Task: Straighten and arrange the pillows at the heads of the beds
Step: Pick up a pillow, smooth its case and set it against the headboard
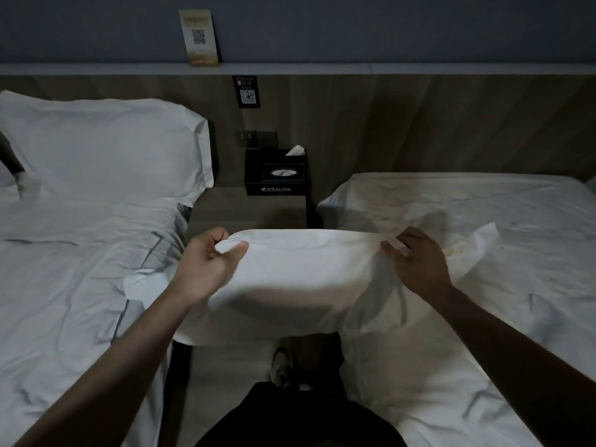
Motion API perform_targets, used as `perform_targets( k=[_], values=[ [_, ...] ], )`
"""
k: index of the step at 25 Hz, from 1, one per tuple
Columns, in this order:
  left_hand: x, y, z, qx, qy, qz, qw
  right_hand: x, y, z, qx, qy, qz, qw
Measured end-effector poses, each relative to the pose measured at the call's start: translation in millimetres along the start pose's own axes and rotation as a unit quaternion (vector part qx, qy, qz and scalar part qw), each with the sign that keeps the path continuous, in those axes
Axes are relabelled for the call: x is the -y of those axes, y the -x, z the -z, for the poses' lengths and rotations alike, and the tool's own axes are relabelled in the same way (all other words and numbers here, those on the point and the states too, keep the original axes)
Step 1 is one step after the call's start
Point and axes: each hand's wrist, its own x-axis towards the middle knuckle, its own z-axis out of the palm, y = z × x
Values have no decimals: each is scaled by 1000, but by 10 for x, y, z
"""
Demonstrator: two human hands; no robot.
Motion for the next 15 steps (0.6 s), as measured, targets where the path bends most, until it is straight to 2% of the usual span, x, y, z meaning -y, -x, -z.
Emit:
perform_targets(
  k=[4, 9, 12, 15],
  values=[
    [-104, -663, 26, 10, 1, 8, 1000, 103, -565, -48, -46, 10, 5, 999],
    [-274, -1291, -90, -5, -5, 40, 999, 164, -1296, -71, -51, -23, -31, 998],
    [-369, -1591, -235, -14, 7, 38, 999, 57, -1748, -208, -69, -43, -12, 997],
    [-389, -1943, -456, 2, 18, 65, 998, -169, -2216, -398, -69, -16, 8, 997]
  ],
)
